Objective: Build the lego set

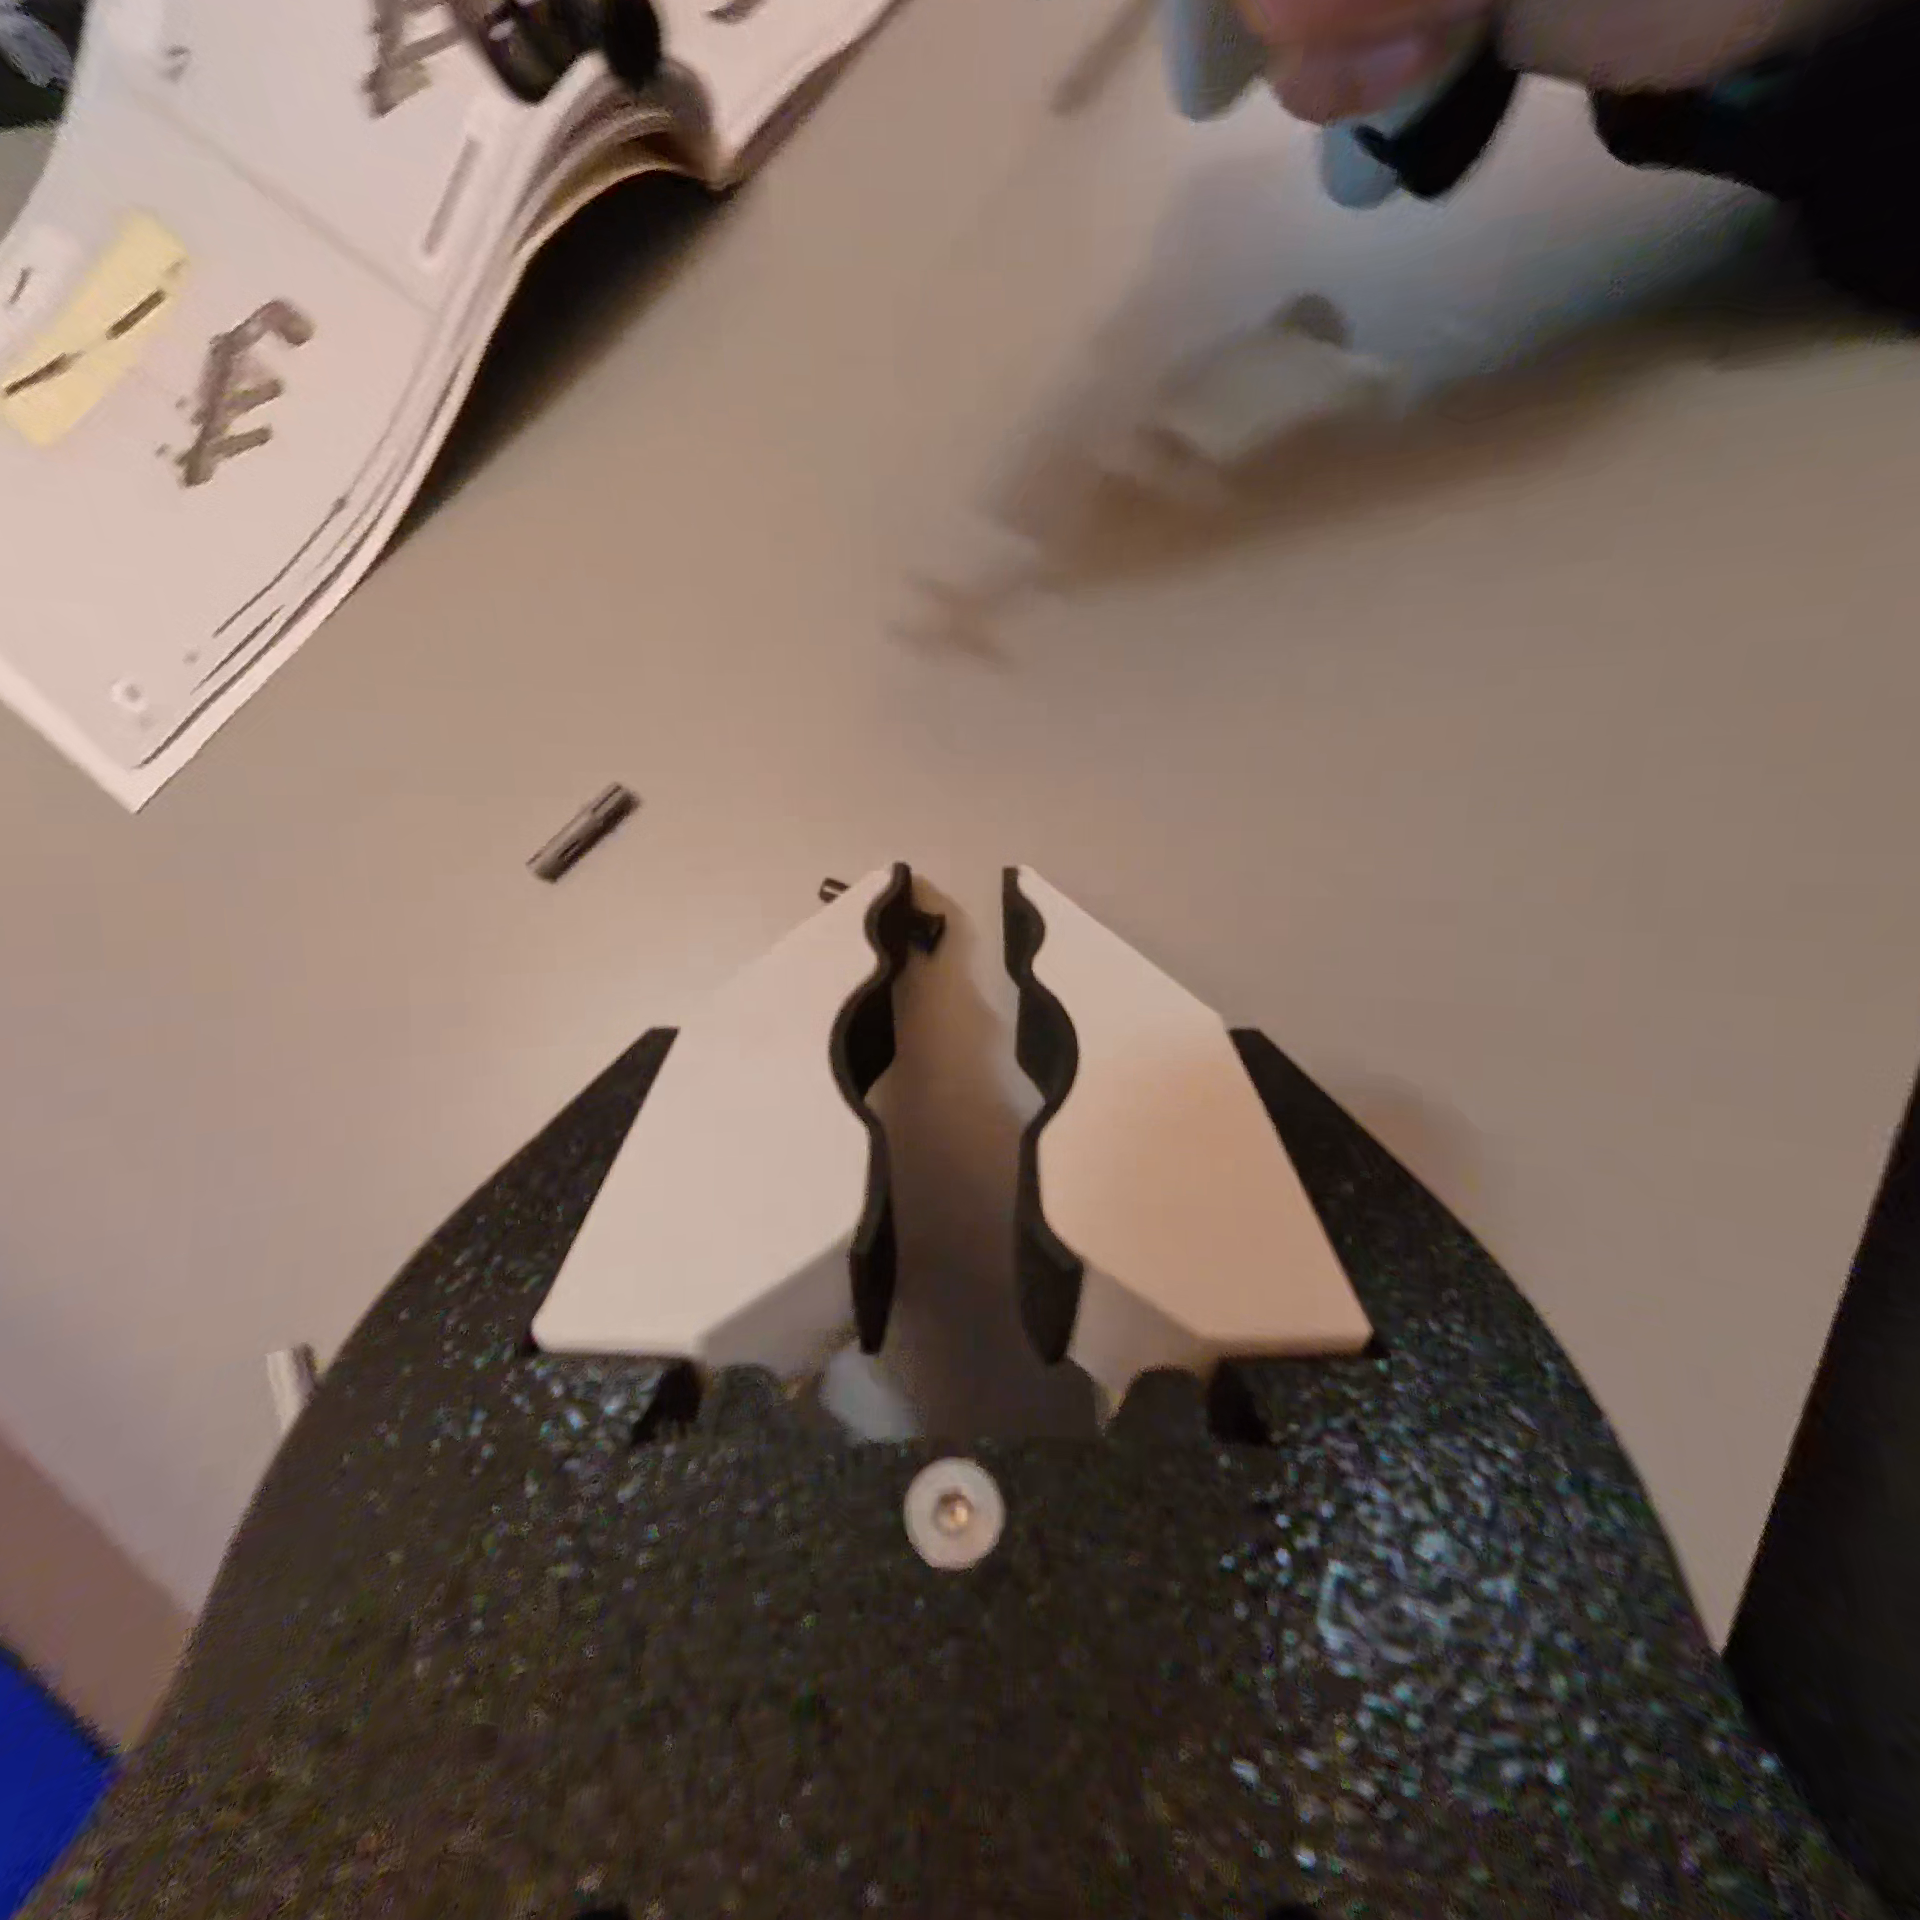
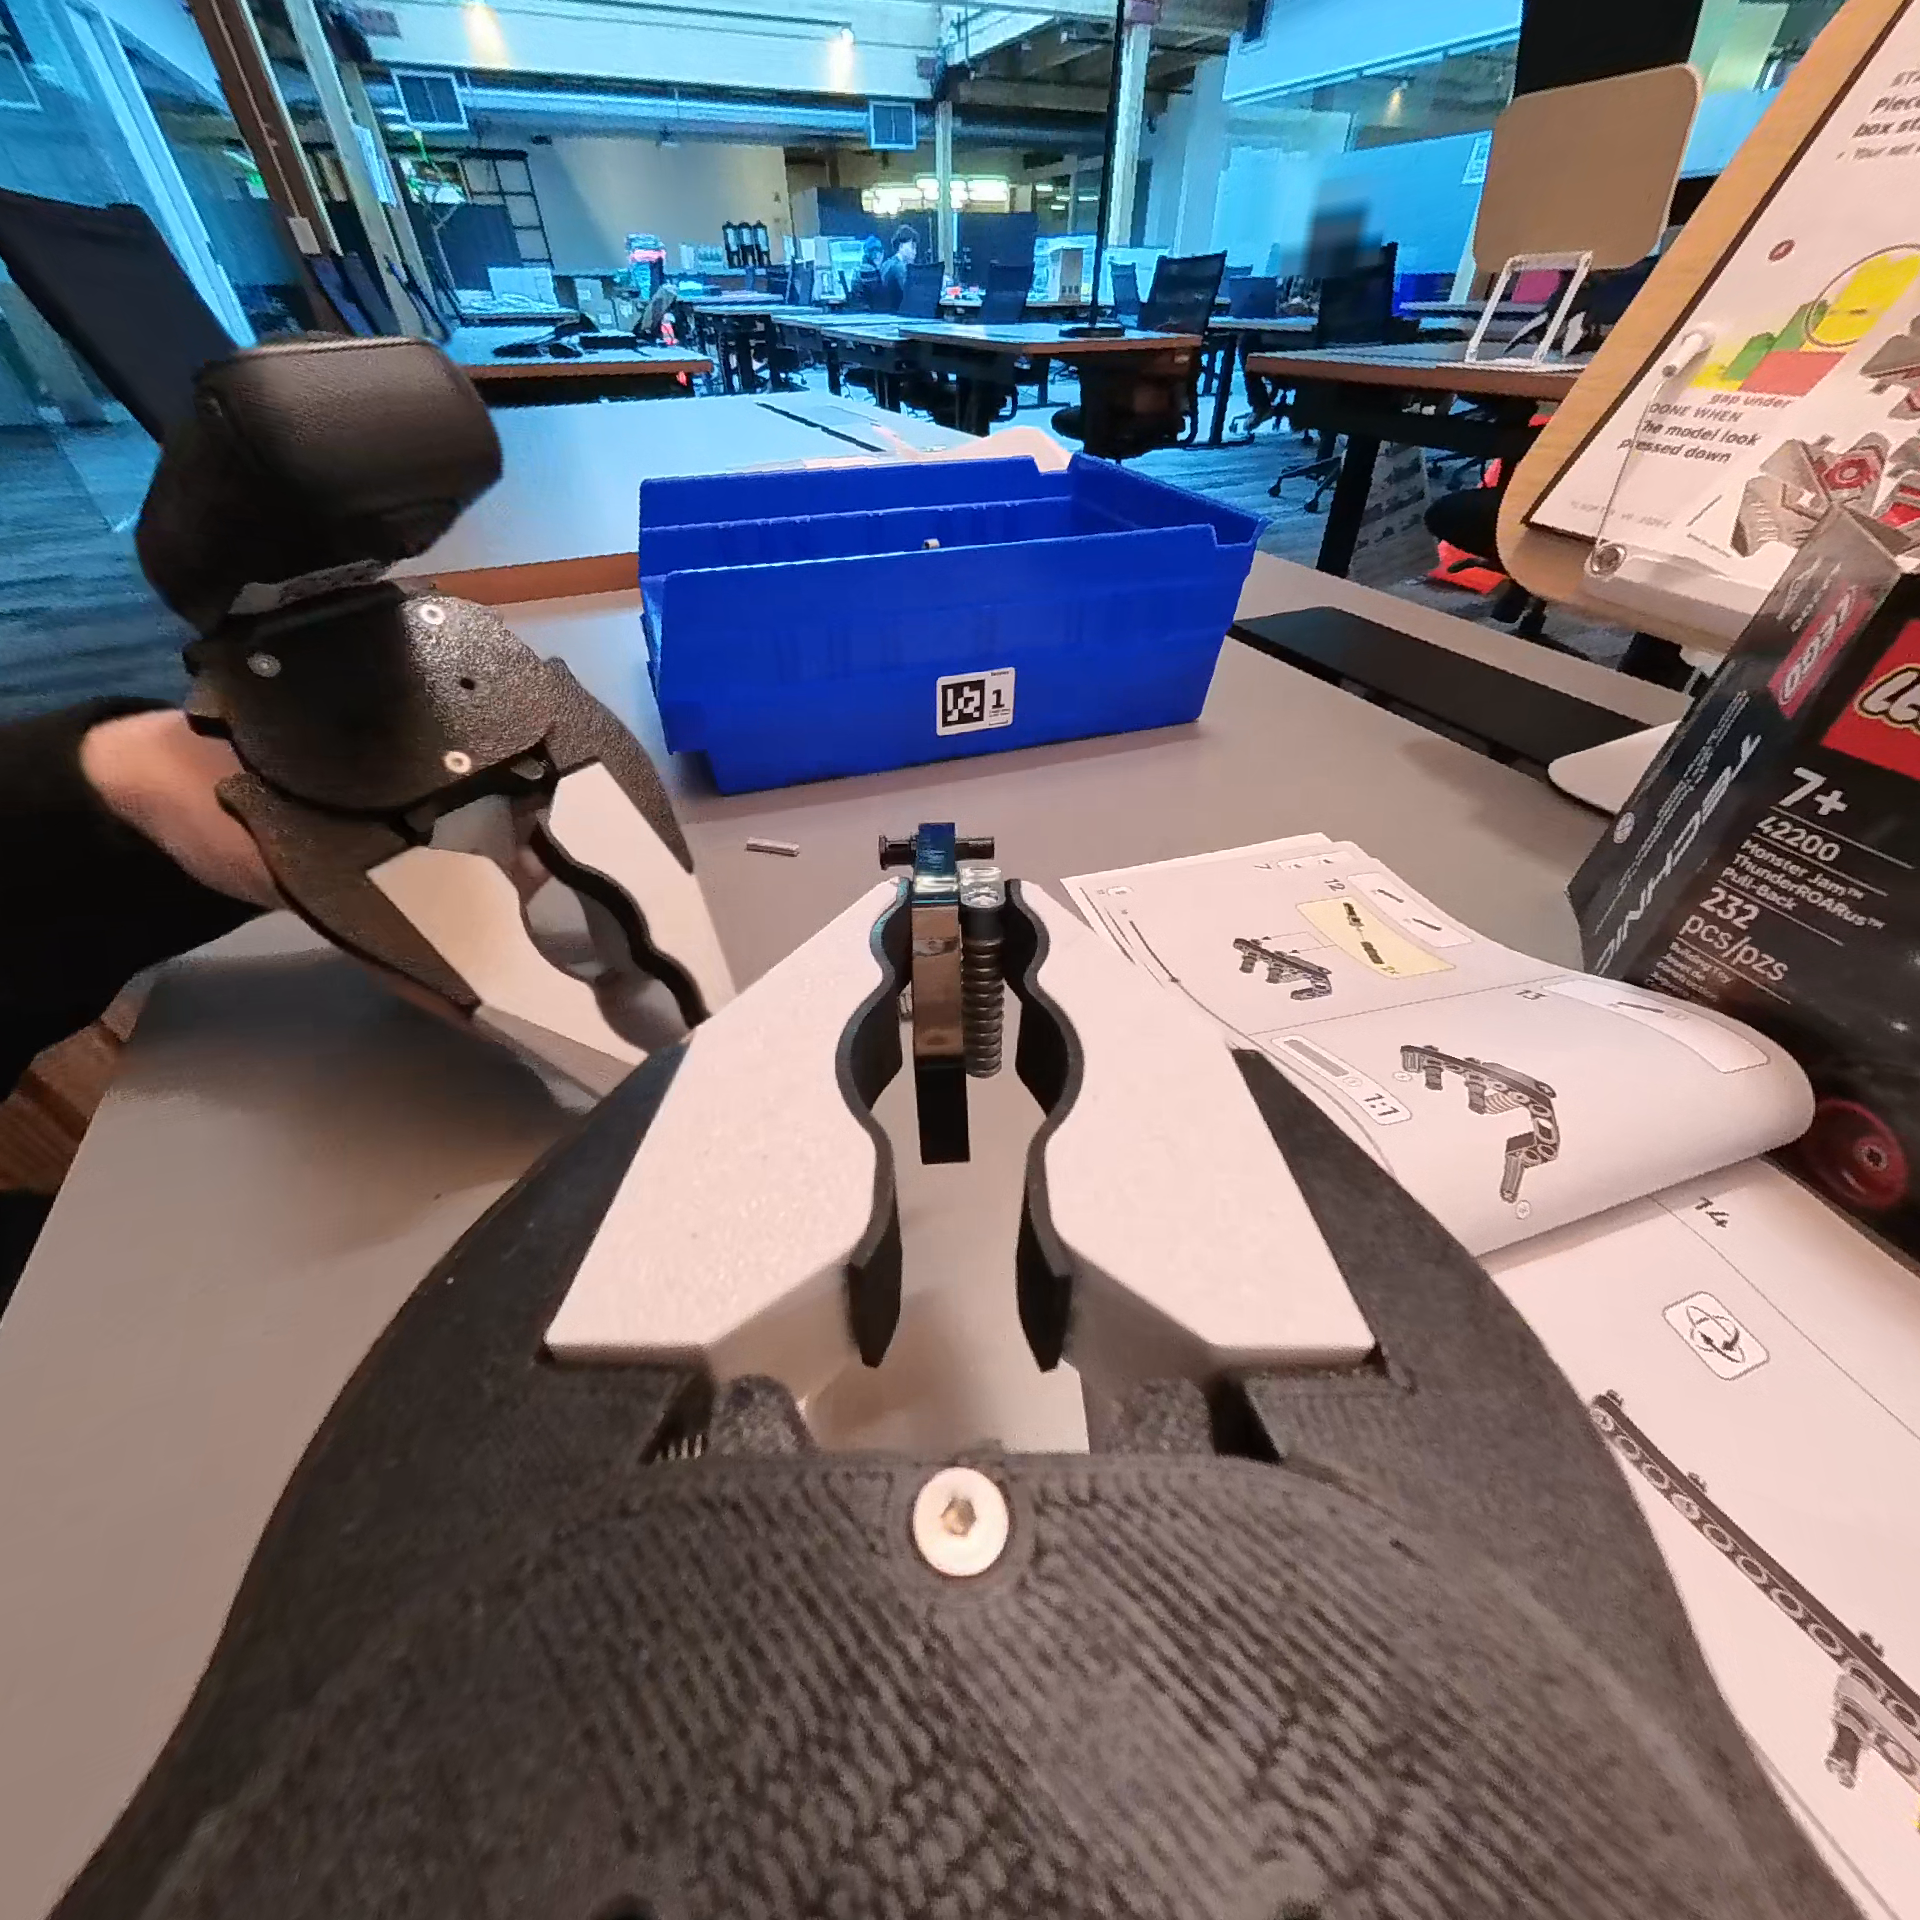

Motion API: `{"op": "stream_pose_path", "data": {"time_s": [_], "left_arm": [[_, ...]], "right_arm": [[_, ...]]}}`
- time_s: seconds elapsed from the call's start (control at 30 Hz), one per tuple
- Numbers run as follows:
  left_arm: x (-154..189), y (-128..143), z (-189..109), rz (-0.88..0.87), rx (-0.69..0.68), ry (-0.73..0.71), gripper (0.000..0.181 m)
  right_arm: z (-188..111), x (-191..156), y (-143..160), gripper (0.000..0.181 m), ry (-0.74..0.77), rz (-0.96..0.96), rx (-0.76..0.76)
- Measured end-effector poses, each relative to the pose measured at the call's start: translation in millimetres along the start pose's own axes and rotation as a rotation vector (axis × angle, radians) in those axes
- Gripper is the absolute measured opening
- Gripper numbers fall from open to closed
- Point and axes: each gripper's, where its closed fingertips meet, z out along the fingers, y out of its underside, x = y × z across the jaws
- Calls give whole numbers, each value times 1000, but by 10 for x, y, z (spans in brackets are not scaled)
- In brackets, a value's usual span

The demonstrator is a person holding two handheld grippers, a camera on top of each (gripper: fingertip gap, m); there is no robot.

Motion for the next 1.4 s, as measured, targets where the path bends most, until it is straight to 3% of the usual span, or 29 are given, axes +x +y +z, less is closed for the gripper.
{"op": "stream_pose_path", "data": {"time_s": [0.1,0.27,0.5,0.57,0.73,0.97,1.4], "left_arm": [[-42,39,-98,75,-14,-13,19],[-149,16,-309,-80,-41,-76,27],[-385,263,-227,-155,-145,-210,19],[-365,256,-200,-154,-124,-188,7],[-369,249,-191,-219,-79,-142,7],[-477,194,-135,-262,-11,-201,5],[-483,124,-80,-98,36,-205,5]], "right_arm": [[-2,-2,4,14,0,-4,-5],[-5,7,3,14,1,0,-5],[14,-25,34,14,-14,-9,-18],[17,-28,40,14,-15,-11,-21],[21,-32,46,14,-18,-13,-23],[49,-88,70,14,-38,-15,-34],[120,-46,201,14,29,-99,-96]]}}
